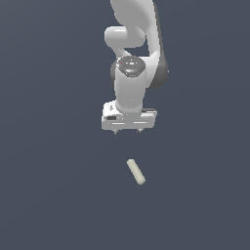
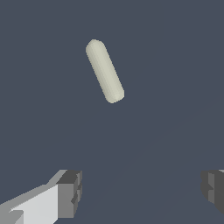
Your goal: Pick up the object and move it to a goal position.
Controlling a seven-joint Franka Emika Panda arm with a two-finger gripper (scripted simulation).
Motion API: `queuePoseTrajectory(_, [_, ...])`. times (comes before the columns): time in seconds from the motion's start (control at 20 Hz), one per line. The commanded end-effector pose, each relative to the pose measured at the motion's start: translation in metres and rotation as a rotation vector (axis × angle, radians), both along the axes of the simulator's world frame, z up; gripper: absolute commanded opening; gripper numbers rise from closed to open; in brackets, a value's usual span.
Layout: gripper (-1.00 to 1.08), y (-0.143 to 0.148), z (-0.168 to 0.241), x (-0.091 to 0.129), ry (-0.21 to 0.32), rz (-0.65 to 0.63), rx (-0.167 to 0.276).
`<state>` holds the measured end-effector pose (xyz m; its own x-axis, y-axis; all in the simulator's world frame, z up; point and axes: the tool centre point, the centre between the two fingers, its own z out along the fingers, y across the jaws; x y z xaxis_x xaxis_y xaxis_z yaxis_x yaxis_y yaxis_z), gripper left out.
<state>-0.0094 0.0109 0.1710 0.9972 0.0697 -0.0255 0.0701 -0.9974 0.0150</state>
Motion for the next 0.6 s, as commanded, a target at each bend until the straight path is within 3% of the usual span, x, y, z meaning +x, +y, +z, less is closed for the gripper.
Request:
queuePoseTrajectory(0.0, [1.00,0.0000,0.0000,0.0000,0.000,0.000,0.000])
queuePoseTrajectory(0.55, [1.00,-0.0007,-0.0025,0.0009,-0.002,0.033,-0.019])
